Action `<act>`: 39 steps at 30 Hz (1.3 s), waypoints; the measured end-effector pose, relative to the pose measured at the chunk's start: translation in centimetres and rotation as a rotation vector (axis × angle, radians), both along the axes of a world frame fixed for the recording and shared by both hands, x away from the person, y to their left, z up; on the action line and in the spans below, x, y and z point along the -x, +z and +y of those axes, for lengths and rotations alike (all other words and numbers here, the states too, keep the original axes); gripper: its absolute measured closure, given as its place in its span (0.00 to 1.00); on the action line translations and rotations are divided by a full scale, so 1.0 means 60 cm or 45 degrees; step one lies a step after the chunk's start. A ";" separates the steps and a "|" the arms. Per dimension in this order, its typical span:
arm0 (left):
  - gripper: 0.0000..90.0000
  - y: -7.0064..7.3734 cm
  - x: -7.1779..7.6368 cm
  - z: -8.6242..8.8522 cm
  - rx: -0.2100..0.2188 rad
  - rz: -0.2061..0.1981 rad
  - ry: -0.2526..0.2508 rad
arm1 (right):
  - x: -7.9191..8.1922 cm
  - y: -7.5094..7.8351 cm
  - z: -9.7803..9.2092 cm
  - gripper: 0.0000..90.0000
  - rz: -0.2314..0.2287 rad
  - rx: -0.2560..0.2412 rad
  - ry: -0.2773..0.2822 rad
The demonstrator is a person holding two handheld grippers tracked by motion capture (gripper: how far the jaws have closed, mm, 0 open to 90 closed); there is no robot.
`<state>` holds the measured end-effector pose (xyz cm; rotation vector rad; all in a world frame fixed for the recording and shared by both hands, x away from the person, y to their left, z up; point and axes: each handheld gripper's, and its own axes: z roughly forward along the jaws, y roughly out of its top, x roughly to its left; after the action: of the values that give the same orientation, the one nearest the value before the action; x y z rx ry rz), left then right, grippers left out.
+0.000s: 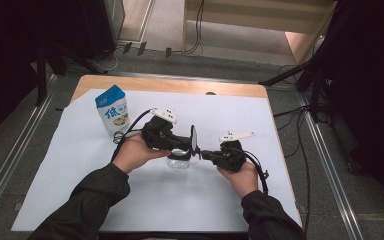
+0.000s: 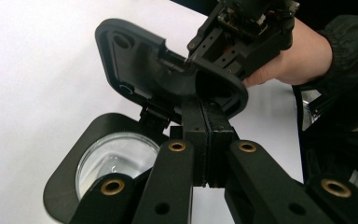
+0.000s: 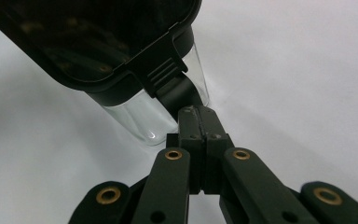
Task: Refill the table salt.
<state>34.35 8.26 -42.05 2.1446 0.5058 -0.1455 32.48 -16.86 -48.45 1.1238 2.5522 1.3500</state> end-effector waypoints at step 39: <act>0.98 -0.016 -0.031 -0.028 -0.037 0.036 0.007 | -0.008 -0.002 0.012 1.00 -0.019 0.008 -0.031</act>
<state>36.20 6.56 -43.00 2.1722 0.5331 -0.1662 32.95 -16.13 -48.56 1.1359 2.5222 1.3388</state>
